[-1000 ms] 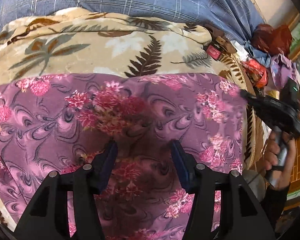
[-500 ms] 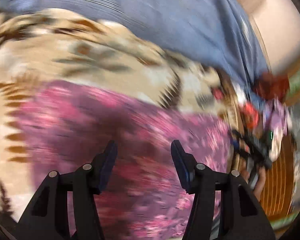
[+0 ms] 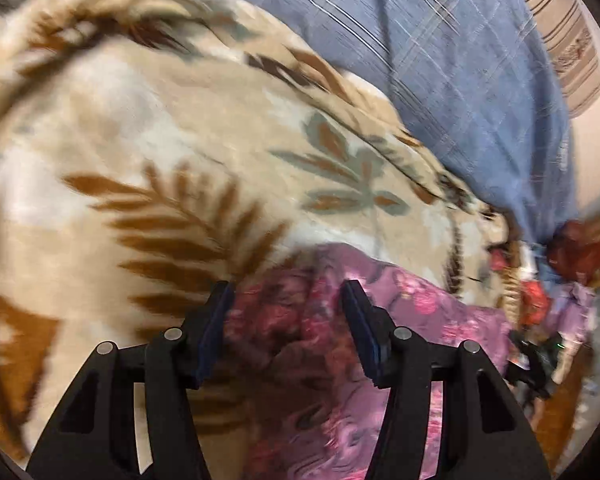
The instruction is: Fold small clothes
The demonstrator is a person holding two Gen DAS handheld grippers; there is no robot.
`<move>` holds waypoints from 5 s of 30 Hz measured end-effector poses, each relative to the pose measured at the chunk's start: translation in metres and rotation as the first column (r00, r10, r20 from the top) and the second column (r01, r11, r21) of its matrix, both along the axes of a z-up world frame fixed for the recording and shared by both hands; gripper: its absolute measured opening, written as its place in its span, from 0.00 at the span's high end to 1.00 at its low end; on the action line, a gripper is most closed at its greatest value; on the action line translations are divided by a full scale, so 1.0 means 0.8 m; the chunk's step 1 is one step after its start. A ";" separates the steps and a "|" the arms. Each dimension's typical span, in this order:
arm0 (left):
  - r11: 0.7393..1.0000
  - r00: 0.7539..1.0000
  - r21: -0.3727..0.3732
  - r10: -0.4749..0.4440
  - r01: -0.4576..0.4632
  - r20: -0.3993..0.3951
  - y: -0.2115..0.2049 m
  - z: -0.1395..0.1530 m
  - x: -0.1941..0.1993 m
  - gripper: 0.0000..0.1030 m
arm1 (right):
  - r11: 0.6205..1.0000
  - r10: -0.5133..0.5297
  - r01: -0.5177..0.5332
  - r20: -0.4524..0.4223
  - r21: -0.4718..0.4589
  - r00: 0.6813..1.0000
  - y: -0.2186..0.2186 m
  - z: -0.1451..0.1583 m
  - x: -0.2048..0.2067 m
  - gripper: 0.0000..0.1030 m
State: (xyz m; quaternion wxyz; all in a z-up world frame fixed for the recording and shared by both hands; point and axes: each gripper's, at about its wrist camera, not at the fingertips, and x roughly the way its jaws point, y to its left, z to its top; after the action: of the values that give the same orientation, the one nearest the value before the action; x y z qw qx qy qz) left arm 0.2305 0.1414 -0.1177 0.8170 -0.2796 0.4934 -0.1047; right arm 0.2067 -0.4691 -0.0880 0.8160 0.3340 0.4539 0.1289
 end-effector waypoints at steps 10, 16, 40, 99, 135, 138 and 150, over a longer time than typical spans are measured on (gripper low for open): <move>0.993 0.995 -0.081 -0.085 0.090 0.061 -0.030 -0.004 0.002 0.58 | 1.000 0.000 0.000 -0.010 -0.019 1.000 0.010 -0.008 0.009 0.61; 0.992 0.987 -0.074 -0.096 0.106 0.128 -0.022 0.023 -0.012 0.88 | 0.997 0.009 -0.006 0.048 -0.079 0.999 0.021 0.017 -0.002 0.90; 0.984 0.990 0.159 -0.097 0.080 0.099 -0.008 0.019 0.136 0.71 | 0.963 0.048 -0.053 -0.024 -0.264 0.999 0.068 0.010 0.186 0.68; 0.994 0.972 0.101 -0.062 0.039 0.228 -0.059 0.061 -0.094 0.94 | 0.431 0.627 -0.779 -0.470 -0.454 0.621 0.660 0.011 0.122 0.38; 0.791 0.784 0.273 -0.599 0.548 0.162 -0.419 0.100 -0.100 0.94 | 0.939 0.298 -0.309 0.092 0.153 0.950 0.075 0.070 0.095 0.87; 0.775 0.786 0.288 -0.610 0.562 0.106 -0.443 0.076 -0.090 0.94 | 0.935 0.248 -0.242 0.010 0.260 0.969 0.043 0.016 0.112 0.86; 0.731 0.768 0.389 -0.634 0.560 0.086 -0.500 0.059 -0.106 0.74 | 0.949 0.196 -0.181 -0.032 0.257 0.980 0.015 0.000 0.119 0.67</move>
State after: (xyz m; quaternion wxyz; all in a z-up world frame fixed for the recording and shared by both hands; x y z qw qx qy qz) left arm 0.1458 -0.2582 -0.0703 0.8224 0.0538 0.4770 -0.3053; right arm 0.3016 -0.4567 -0.0882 0.7374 0.3939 0.4868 0.2532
